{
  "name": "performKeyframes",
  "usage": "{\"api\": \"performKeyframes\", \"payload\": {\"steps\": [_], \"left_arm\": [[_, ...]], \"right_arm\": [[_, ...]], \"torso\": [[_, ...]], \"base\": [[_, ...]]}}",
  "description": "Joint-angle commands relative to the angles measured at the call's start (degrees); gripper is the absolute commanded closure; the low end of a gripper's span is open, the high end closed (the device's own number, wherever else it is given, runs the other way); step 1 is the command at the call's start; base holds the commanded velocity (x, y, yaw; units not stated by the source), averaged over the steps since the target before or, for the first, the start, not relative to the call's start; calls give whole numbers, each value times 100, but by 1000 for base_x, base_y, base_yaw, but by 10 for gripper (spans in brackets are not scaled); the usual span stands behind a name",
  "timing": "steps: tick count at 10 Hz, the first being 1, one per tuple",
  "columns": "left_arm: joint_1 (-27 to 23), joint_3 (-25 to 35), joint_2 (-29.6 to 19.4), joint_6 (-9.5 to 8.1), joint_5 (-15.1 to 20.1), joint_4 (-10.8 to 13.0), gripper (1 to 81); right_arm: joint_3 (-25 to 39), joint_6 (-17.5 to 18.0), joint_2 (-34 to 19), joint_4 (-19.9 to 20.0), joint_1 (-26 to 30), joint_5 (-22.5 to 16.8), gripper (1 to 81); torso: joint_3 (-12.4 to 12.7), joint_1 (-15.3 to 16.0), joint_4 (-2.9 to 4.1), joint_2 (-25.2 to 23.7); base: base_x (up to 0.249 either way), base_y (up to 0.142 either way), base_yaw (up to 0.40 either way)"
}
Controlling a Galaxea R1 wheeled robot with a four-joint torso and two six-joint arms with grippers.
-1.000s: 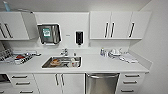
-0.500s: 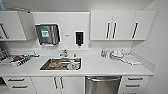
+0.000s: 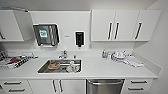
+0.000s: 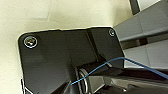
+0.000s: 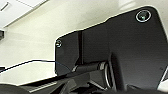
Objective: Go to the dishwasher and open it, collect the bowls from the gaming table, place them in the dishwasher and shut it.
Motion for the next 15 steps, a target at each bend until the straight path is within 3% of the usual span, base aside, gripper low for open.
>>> {"api": "performKeyframes", "payload": {"steps": [1,15], "left_arm": [[-316,100,-109,30,294,-29,10],[-289,100,-109,30,294,-20,10]], "right_arm": [[118,-21,-77,28,305,-308,10],[109,-30,-77,19,305,-308,10]], "torso": [[0,0,0,0],[0,5,0,2]], "base": [[135,0,0],[130,-57,0]]}}
